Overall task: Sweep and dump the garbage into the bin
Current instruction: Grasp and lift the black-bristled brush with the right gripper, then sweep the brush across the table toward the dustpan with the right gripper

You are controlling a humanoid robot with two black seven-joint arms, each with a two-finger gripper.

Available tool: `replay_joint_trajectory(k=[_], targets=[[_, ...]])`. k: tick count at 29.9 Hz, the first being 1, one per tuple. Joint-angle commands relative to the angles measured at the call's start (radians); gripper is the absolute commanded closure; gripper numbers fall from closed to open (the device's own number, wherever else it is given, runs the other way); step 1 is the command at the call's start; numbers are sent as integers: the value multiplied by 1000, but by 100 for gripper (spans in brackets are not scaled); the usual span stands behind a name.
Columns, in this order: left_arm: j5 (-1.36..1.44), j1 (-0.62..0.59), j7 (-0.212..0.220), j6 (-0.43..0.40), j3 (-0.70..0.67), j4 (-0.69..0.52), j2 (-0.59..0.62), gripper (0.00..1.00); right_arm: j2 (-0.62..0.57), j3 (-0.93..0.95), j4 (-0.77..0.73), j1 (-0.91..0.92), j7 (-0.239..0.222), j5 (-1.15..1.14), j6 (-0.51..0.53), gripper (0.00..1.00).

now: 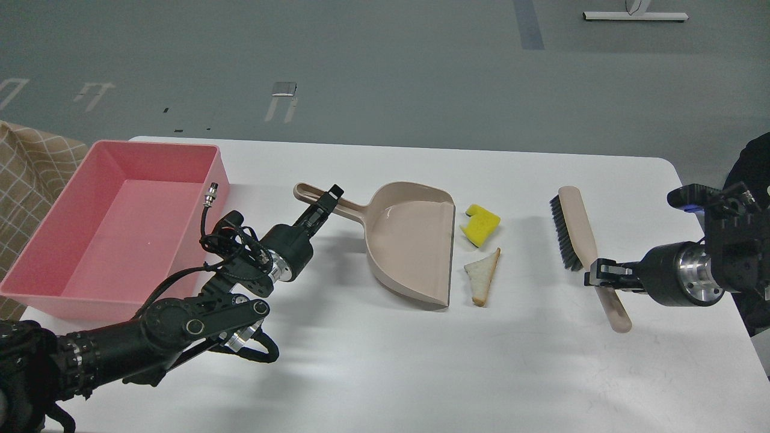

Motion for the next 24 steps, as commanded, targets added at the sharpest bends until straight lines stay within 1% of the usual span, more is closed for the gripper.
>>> replay_joint_trajectory(k=[1,10,19,24], targets=[[0,0,0,0,0,0,-1,100,0,-2,30,-8,-12,31,0,100],[0,0,0,0,0,0,-4,100,7,-15,55,-22,-12,45,0,100],[0,0,0,0,0,0,-2,100,109,-9,33,-51,-12,47,0,100],[0,0,0,0,0,0,-2,100,166,-10,-10,-52,-12,47,0,100]])
